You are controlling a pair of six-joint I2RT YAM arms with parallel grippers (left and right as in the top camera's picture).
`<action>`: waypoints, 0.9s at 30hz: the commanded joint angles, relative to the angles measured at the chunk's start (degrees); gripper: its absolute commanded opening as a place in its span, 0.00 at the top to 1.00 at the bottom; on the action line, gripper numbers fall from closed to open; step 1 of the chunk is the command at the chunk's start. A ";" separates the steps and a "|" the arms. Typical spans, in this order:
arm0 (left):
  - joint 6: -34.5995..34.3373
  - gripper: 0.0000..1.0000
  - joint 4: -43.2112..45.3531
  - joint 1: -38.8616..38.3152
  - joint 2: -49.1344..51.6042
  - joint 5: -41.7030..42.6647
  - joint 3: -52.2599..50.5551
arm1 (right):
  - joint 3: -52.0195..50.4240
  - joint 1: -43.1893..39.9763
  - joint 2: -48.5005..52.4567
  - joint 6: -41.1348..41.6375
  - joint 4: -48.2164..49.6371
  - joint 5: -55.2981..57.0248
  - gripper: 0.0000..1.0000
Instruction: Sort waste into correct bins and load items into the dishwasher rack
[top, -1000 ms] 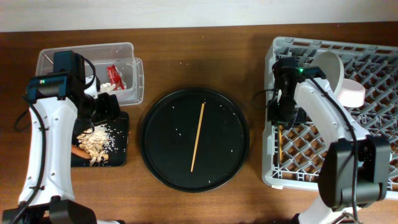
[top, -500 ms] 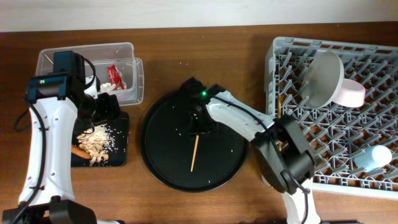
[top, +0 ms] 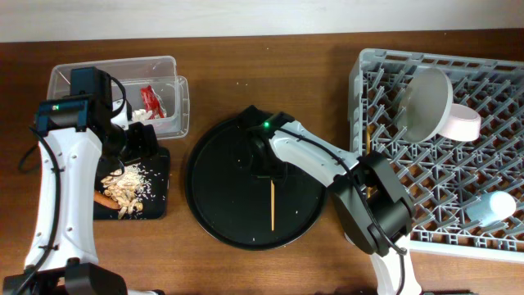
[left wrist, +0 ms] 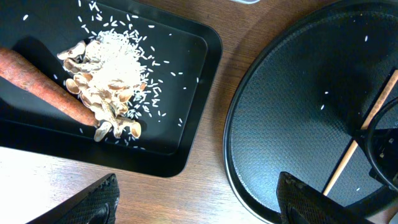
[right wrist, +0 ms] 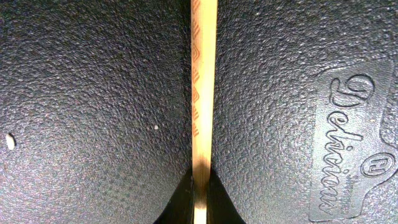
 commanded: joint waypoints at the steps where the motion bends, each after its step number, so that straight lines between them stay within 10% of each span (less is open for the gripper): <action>1: 0.31 0.20 -0.11 0.26 -0.46 0.20 0.39 | -2.23 -0.22 -2.32 -0.90 -1.03 -0.04 0.96; 12: 0.28 0.20 -0.20 0.22 -0.46 0.22 0.39 | -2.19 -35.87 -27.32 -31.21 -17.68 1.42 0.96; 24: 0.31 0.20 -0.24 0.22 -0.46 0.22 0.39 | -16.76 -33.29 -21.99 -32.02 -2.82 -2.16 0.94; 27: 0.28 0.20 -0.44 0.22 -0.46 0.22 0.39 | -16.63 -33.09 -21.68 -32.02 -2.64 -2.29 0.79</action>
